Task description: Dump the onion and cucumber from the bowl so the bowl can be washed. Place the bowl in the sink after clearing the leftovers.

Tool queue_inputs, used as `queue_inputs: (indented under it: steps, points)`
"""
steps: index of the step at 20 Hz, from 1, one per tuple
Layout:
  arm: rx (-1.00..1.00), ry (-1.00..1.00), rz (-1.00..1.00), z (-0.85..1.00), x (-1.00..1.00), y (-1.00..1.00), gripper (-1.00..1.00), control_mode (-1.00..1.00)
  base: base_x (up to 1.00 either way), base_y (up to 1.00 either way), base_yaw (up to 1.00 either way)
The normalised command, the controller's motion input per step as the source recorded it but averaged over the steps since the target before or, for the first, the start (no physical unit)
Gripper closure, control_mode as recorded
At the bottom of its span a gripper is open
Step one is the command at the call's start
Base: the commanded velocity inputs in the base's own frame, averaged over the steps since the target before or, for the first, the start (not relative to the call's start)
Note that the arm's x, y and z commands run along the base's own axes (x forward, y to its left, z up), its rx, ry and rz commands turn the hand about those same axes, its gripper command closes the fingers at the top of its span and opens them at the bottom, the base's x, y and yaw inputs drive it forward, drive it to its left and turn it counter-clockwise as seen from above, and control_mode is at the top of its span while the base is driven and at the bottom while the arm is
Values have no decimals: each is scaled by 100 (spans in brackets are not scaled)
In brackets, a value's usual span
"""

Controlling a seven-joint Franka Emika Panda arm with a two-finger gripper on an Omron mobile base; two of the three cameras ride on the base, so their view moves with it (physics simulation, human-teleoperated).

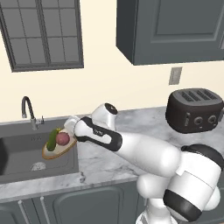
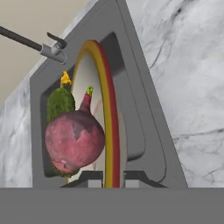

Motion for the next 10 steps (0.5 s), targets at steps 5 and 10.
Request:
queue_inputs:
  steps: [5, 10]
  points:
    - [-2, 3, 0, -13, 12, 17, 100, -100, 0, 0, 0]
    - [-1, 5, 0, -8, 10, 15, 100, -100, 0, 0, 0]
